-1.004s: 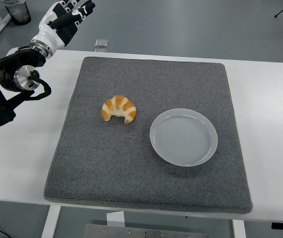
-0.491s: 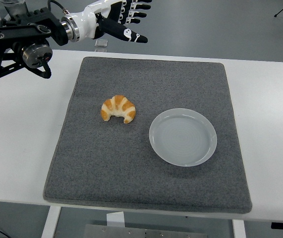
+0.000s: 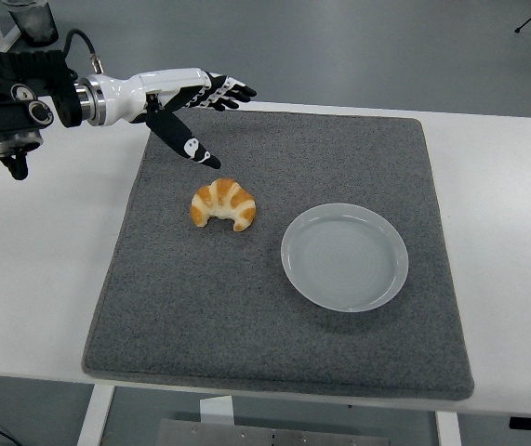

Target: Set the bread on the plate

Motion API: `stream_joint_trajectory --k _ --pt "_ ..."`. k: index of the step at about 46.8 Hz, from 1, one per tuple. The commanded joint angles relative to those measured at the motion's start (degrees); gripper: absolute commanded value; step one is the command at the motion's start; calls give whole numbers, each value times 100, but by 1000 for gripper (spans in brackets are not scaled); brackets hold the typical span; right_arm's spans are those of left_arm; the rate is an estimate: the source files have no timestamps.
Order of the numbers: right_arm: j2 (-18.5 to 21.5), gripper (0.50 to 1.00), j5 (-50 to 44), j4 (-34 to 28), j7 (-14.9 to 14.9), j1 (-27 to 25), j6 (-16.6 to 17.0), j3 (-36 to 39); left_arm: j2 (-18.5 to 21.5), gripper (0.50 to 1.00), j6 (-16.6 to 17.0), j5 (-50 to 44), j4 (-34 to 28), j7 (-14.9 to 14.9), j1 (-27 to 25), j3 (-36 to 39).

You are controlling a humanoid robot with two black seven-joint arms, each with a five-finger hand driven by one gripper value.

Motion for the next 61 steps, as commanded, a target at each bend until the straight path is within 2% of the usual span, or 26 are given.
stream_joint_trajectory --k 1,5,18,33,45,61 --pt "0 952 3 -4 0 0 0 0 -24 992 324 254 -13 1 254 -1" --pt "0 952 3 5 0 0 0 -8 -69 992 561 571 -13 -8 500 -1" --pt "0 952 3 -4 0 0 0 -8 -147 990 650 809 145 -17 966 -71" --pt "0 952 -5 5 0 0 0 -8 -868 981 1133 817 927 -237 1511 -80" --pt "0 952 -6 -4 0 0 0 -8 -1193 979 1441 817 1208 -351 1617 -80" --pt "0 952 -6 5 0 0 -9 -8 -1448 979 1485 809 1384 -369 1828 -80"
